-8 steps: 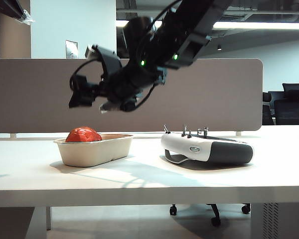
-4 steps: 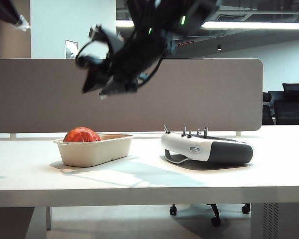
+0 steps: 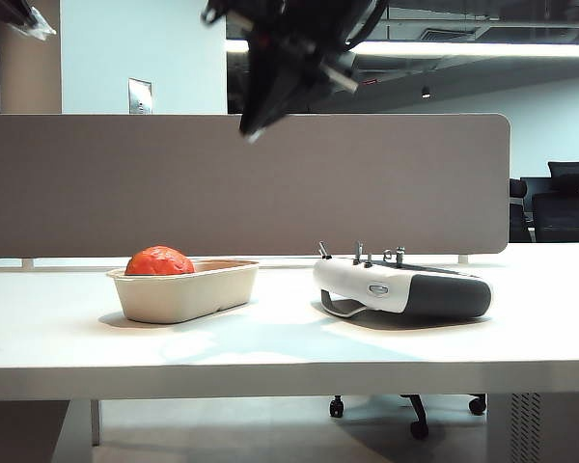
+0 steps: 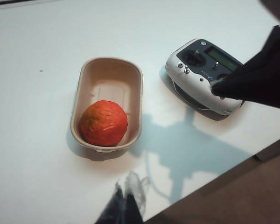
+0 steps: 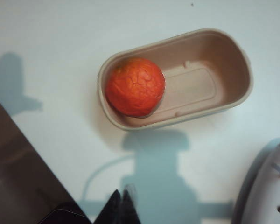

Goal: Pick up the orange and place it into the paper lunchbox.

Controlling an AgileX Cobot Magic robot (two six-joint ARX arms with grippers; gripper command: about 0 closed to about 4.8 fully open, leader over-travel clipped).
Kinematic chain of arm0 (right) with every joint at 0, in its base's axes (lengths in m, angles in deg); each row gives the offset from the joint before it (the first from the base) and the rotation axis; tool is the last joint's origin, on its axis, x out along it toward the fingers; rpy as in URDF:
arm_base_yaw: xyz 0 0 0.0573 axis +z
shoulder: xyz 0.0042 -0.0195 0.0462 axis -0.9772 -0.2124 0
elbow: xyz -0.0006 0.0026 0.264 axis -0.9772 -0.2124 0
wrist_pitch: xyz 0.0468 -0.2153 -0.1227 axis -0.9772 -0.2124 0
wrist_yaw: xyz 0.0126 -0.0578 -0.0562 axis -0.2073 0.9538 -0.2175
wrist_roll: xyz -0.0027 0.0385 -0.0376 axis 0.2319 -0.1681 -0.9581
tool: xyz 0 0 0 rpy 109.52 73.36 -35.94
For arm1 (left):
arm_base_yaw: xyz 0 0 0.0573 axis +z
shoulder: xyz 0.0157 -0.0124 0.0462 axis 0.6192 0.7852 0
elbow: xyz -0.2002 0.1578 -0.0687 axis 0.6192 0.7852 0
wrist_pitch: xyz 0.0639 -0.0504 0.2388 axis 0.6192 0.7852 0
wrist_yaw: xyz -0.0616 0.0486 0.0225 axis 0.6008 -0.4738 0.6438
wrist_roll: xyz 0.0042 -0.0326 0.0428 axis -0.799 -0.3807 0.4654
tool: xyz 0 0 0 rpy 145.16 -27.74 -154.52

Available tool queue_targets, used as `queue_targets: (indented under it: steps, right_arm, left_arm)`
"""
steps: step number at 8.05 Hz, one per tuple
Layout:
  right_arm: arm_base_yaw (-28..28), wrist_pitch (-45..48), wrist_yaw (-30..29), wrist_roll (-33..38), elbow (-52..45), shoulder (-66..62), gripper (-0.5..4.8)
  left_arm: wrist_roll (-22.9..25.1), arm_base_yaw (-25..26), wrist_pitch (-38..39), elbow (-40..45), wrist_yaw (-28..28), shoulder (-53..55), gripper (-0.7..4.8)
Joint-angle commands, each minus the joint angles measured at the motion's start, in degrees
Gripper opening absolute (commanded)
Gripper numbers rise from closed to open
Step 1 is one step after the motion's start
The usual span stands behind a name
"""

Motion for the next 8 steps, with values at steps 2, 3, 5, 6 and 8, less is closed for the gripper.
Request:
queue_targets:
  steps: [2, 3, 5, 6, 8]
  right_arm:
    - [0.04, -7.85, 3.1, -1.01, 0.22, 9.7, -0.05]
    - [0.04, -10.16, 4.31, -2.73, 0.17, 12.15, -0.05]
    - [0.0, -17.73, 8.48, -3.39, -0.68, 20.85, -0.05]
    - [0.04, -17.57, 9.03, -2.8, -2.67, 24.24, -0.05]
    - [0.0, -16.63, 10.54, -2.43, -17.62, 39.89, -0.05]
  left_arm:
    - [-0.35, -0.04, 1.29, -0.31, 0.7, -2.58, -0.05]
    - [-0.35, -0.04, 1.73, -0.31, 0.72, -3.37, -0.06]
    - [-0.31, -0.04, 3.65, -0.2, 0.68, -6.38, -0.05]
    - [-0.2, -0.04, 4.13, -0.07, 0.74, -7.56, -0.06]
    - [0.31, -0.04, 4.15, 6.54, 1.53, -13.64, -0.05]
